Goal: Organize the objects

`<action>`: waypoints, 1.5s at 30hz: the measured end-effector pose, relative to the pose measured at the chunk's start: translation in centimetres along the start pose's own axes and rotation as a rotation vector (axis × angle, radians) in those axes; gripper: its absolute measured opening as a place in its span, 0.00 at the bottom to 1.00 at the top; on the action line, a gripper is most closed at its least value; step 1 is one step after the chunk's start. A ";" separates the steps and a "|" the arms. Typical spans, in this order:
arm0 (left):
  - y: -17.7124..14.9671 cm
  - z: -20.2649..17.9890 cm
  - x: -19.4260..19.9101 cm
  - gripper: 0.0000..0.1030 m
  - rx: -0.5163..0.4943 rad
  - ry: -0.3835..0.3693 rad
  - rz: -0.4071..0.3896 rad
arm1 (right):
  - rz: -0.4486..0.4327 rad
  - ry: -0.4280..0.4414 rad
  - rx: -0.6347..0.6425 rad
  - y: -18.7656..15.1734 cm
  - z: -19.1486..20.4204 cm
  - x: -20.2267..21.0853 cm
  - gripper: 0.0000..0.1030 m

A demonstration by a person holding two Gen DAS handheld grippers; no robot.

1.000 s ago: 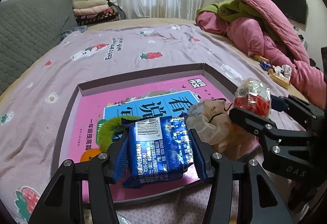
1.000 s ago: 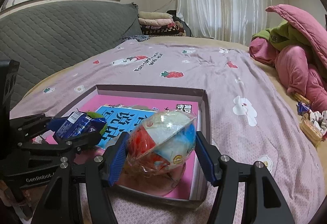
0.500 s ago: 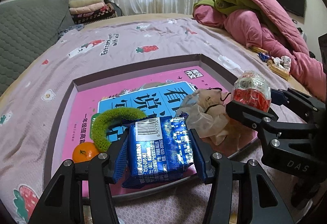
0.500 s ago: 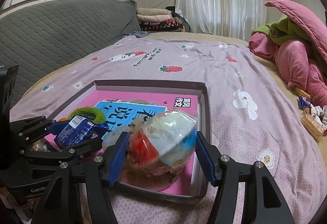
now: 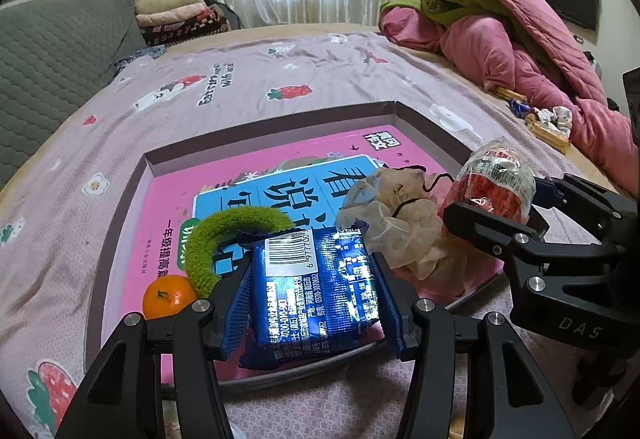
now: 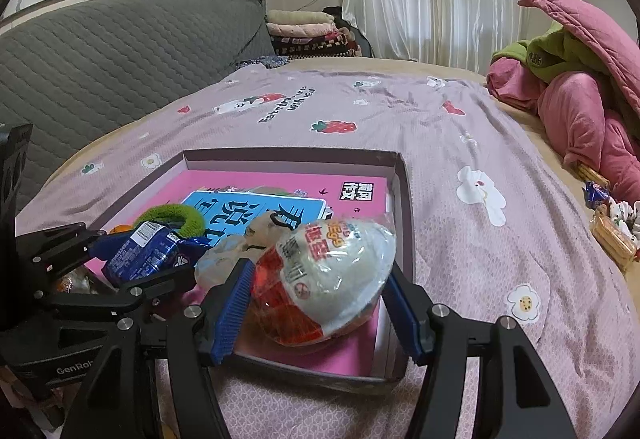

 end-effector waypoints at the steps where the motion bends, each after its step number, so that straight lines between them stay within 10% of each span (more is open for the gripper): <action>1: 0.0 0.0 -0.1 0.55 0.000 0.002 0.001 | 0.003 0.000 0.004 0.0 0.1 -0.1 0.62; 45: 0.2 1.8 -0.2 0.57 0.010 0.064 0.017 | 0.020 -0.002 -0.024 -0.4 -0.3 0.4 0.67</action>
Point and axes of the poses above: each gripper's, at about its wrist camera, not at the fingertips, and x roughly against the way its jaws point, z to its left, y to its top, the point moved 8 cm from there along -x, roughly the way its jaws point, and after that the axes turned 9 degrees about z, right-handed, at the moved point
